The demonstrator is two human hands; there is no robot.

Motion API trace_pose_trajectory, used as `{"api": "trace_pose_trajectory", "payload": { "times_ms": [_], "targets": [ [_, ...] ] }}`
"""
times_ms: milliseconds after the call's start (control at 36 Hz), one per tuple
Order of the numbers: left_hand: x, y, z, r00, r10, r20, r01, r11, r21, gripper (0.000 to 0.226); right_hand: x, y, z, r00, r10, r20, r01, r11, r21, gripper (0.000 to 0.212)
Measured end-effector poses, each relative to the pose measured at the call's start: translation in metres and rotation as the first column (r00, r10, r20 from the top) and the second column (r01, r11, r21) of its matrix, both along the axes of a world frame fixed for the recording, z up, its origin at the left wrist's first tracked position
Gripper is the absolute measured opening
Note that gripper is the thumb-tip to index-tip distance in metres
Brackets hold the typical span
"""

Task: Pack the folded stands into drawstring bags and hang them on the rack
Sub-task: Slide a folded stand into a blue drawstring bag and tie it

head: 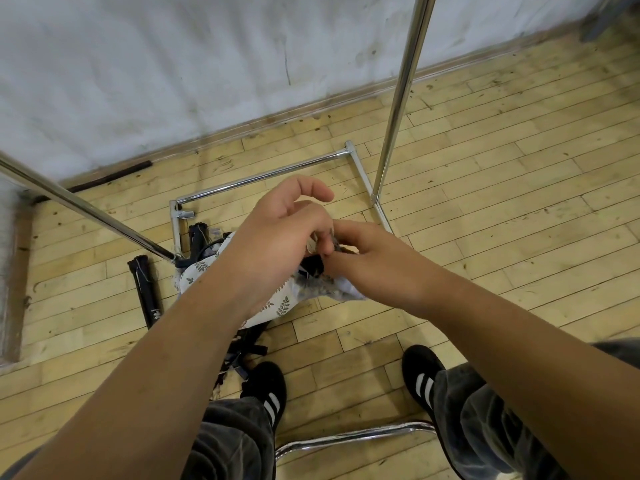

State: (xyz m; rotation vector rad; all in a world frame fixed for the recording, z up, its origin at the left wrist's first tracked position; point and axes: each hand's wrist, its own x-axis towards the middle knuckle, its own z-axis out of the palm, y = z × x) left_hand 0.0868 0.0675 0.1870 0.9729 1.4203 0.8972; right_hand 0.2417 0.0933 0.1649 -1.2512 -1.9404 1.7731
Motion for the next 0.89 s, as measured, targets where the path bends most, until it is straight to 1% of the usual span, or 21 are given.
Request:
{"api": "trace_pose_trajectory", "payload": {
  "times_ms": [83, 139, 222, 250, 361, 417, 472, 528, 611, 639, 778, 833, 889],
  "targets": [
    [-0.001, 0.0, 0.0, 0.999, 0.049, 0.005, -0.049, 0.998, 0.031, 0.028, 0.003, 0.003, 0.001, 0.995, -0.055, -0.079, 0.044, 0.989, -0.14, 0.029],
    [0.001, 0.0, 0.002, 0.998, 0.06, 0.034, -0.061, 0.997, 0.038, 0.029, 0.003, 0.005, 0.0, 0.992, -0.058, -0.109, 0.039, 0.985, -0.168, 0.028],
    [0.003, -0.001, 0.005, 0.999, 0.017, 0.046, -0.02, 0.998, 0.055, 0.029, 0.002, 0.004, -0.003, 0.983, -0.113, -0.146, 0.078, 0.972, -0.223, 0.022],
    [0.003, -0.001, 0.006, 0.999, -0.003, 0.042, 0.0, 0.998, 0.063, 0.027, 0.002, 0.003, -0.004, 0.98, -0.123, -0.153, 0.086, 0.969, -0.231, 0.021],
    [0.005, -0.003, 0.011, 0.996, -0.064, 0.059, 0.059, 0.994, 0.088, 0.022, 0.004, 0.001, -0.006, 0.984, -0.119, -0.129, 0.095, 0.979, -0.18, 0.017],
    [0.006, -0.005, 0.014, 0.994, -0.106, 0.02, 0.104, 0.99, 0.097, 0.021, 0.004, 0.0, -0.006, 0.986, -0.111, -0.124, 0.091, 0.983, -0.158, 0.015],
    [0.008, -0.007, 0.014, 0.99, -0.139, -0.02, 0.14, 0.984, 0.105, 0.017, 0.003, 0.0, -0.006, 0.986, -0.11, -0.126, 0.09, 0.984, -0.151, 0.024],
    [0.008, -0.008, 0.016, 0.989, -0.147, -0.023, 0.148, 0.983, 0.104, 0.019, 0.002, 0.0, -0.005, 0.987, -0.092, -0.129, 0.065, 0.978, -0.2, 0.03],
    [0.007, -0.009, 0.021, 0.987, -0.162, -0.002, 0.161, 0.982, 0.103, 0.023, 0.002, -0.001, -0.005, 0.987, -0.086, -0.136, 0.045, 0.959, -0.28, 0.019],
    [0.007, -0.01, 0.023, 0.984, -0.177, 0.001, 0.176, 0.978, 0.111, 0.022, 0.002, -0.001, -0.006, 0.987, -0.09, -0.134, 0.05, 0.958, -0.281, 0.017],
    [0.002, -0.011, 0.028, 0.971, -0.239, 0.017, 0.236, 0.965, 0.119, 0.018, 0.0, -0.003, -0.007, 0.987, -0.083, -0.137, 0.047, 0.968, -0.248, 0.022],
    [0.001, -0.012, 0.029, 0.965, -0.262, 0.023, 0.259, 0.961, 0.099, 0.017, -0.002, -0.004, -0.009, 0.988, -0.07, -0.134, 0.046, 0.983, -0.176, 0.021],
    [-0.001, -0.011, 0.031, 0.961, -0.275, 0.028, 0.273, 0.959, 0.074, 0.017, -0.004, -0.006, -0.007, 0.988, -0.052, -0.144, 0.037, 0.994, -0.103, 0.014]
  ]
}}
